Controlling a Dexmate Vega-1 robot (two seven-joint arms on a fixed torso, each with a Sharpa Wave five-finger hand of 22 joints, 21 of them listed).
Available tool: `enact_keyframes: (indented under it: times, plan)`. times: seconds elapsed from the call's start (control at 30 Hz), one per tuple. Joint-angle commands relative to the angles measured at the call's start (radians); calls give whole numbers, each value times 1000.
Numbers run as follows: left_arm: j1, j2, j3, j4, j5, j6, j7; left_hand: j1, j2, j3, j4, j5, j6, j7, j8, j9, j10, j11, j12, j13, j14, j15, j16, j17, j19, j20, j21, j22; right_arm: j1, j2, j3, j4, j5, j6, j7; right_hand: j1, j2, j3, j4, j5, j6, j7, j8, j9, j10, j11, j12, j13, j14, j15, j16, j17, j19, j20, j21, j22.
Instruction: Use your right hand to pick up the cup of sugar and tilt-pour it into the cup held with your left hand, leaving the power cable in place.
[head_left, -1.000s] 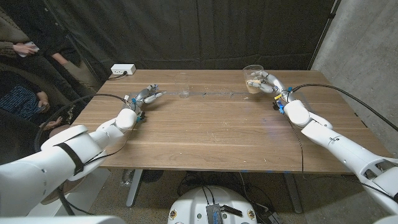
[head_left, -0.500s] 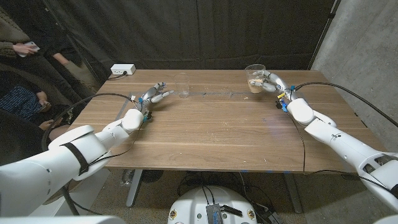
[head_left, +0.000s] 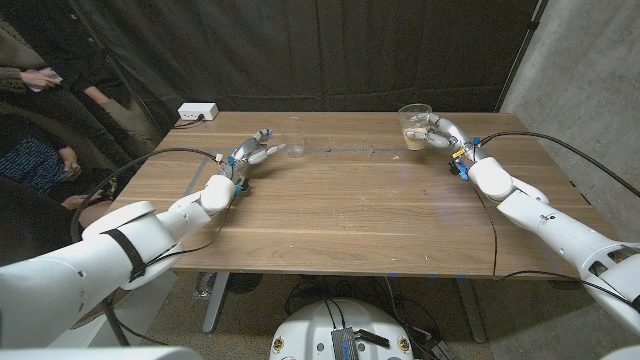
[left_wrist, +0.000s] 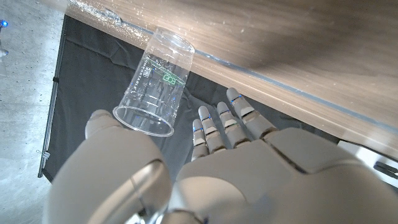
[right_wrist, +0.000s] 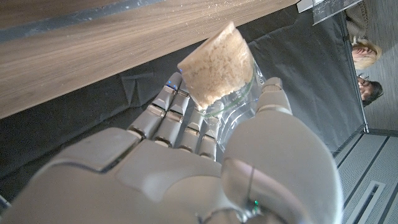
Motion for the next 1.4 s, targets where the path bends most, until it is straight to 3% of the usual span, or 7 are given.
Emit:
enact_keyframes:
  times: [0.03, 0.5, 0.57, 0.77, 1.4]
  plan:
    - [-10, -23, 3, 2, -10, 69, -18, 0, -1, -9, 1, 10, 5, -2, 6, 5, 3, -6, 7, 3, 3, -95, 4, 4, 2, 5, -4, 2, -12, -18, 10, 6, 16, 15, 17, 1, 14, 3, 2, 1, 11, -1, 7, 1, 9, 2, 6, 4, 11, -180, -3, 2, 10, -123, -5, 1]
    - [-42, -70, 21, 3, -33, 185, -61, 4, 4, -14, 2, 20, 10, -2, 12, 9, 3, -2, 12, 7, 5, -95, 5, 7, 3, 6, -5, 3, -11, -39, 18, 20, 35, 27, 55, 0, 14, 3, 2, 1, 13, -1, 8, -1, 9, 1, 4, 3, 13, -180, -7, 5, 11, -123, -6, 0]
    - [-34, -55, 24, -44, -34, 210, -60, 5, 5, -15, 2, 21, 10, -3, 13, 9, 4, -2, 14, 7, 7, -96, 6, 7, 3, 6, -5, 3, -13, -44, 21, 15, 38, 26, 59, 0, 14, 3, 2, 1, 13, 0, 8, -1, 10, 4, 4, 2, 14, -180, -7, 6, 11, -123, -6, 0]
    - [-38, -56, 36, -74, -24, 215, -49, 6, 6, -17, 3, 25, 13, -4, 16, 11, 4, -4, 16, 9, 7, -96, 6, 9, 4, 6, -5, 3, -22, -63, 32, 5, 45, 23, 62, 0, 14, 4, 2, 1, 13, -1, 8, -2, 11, 1, 3, 1, 14, -180, -10, 7, 12, -123, -7, 0]
    - [-69, -80, 58, -75, -14, 257, -56, 13, 13, -24, 3, 37, 14, -2, 22, 15, 3, -3, 22, 14, 11, -96, 7, 12, 4, 8, -5, 4, -45, -85, 50, 8, 69, 36, 84, -2, 15, 4, 2, 2, 16, 0, 11, -1, 13, -2, 3, 3, 18, -180, -15, 12, 14, -123, -8, 0]
